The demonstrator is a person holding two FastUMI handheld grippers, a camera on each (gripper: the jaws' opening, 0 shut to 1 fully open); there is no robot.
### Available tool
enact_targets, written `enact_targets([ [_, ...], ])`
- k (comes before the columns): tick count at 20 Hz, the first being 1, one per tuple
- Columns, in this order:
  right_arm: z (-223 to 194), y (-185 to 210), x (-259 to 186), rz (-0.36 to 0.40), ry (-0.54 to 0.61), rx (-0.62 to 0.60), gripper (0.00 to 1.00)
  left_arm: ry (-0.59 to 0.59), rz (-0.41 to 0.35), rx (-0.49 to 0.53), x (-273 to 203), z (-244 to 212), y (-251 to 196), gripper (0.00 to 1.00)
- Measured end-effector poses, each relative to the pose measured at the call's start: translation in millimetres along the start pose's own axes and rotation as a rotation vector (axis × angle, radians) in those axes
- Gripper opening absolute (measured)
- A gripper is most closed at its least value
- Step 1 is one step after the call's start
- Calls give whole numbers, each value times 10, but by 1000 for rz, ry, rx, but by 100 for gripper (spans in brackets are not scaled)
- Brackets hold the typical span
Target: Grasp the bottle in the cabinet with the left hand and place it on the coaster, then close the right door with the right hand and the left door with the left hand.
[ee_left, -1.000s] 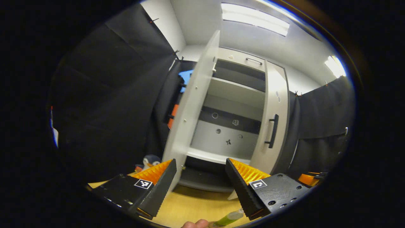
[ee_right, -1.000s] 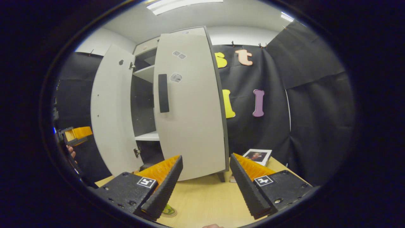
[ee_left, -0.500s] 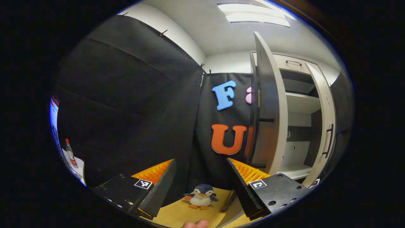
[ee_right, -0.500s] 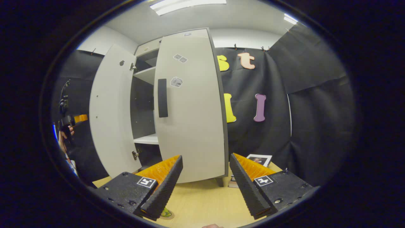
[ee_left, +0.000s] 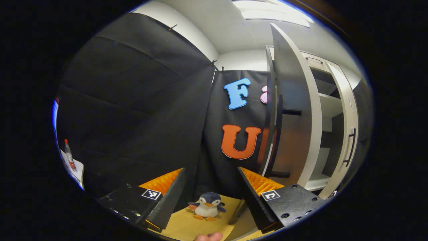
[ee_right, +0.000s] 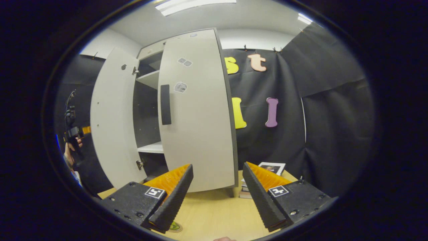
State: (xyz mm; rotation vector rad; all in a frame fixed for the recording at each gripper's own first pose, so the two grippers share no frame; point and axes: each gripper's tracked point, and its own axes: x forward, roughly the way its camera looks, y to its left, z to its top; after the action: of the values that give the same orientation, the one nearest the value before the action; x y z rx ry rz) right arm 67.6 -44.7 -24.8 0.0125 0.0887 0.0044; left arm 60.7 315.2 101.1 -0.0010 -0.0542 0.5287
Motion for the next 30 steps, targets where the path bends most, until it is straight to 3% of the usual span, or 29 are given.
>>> enact_targets([
  [1,15,25,5,4,-1,9,98,-3,-18,19,-18,9,-52,100],
  [2,31,38,5,9,-7,15,98,-1,-35,30,-41,11,-120,93],
  [3,51,49,6,11,-11,16,98,2,-49,29,-68,6,-195,93],
  [6,72,56,-40,11,-16,11,100,0,-114,9,-151,-19,-446,93],
  [9,82,26,-62,-9,-22,4,93,14,-208,17,-202,-53,-749,93],
  [10,81,26,-78,-13,-21,10,98,14,-237,23,-202,-58,-859,93],
  [14,79,-6,-204,-29,-28,13,98,23,-347,20,-216,-119,-1268,93],
  [15,90,-41,-222,-43,-34,6,98,32,-372,18,-219,-145,-1368,99],
  [17,88,-54,-230,-53,-33,-1,98,38,-435,10,-237,-167,-1537,99],
  [18,86,-55,-231,-55,-31,-3,98,36,-444,0,-241,-156,-1576,94],
  [22,95,-30,-263,-52,-32,7,98,5,-441,-16,-348,-79,-1579,95],
  [23,87,-11,-260,-47,-30,11,98,0,-440,-17,-387,-63,-1589,99],
  [24,99,6,-259,-41,-32,13,98,-2,-445,-18,-443,-54,-1607,95],
  [30,191,158,-278,-1,-55,-4,98,16,-449,-15,-897,-211,-1711,95],
])
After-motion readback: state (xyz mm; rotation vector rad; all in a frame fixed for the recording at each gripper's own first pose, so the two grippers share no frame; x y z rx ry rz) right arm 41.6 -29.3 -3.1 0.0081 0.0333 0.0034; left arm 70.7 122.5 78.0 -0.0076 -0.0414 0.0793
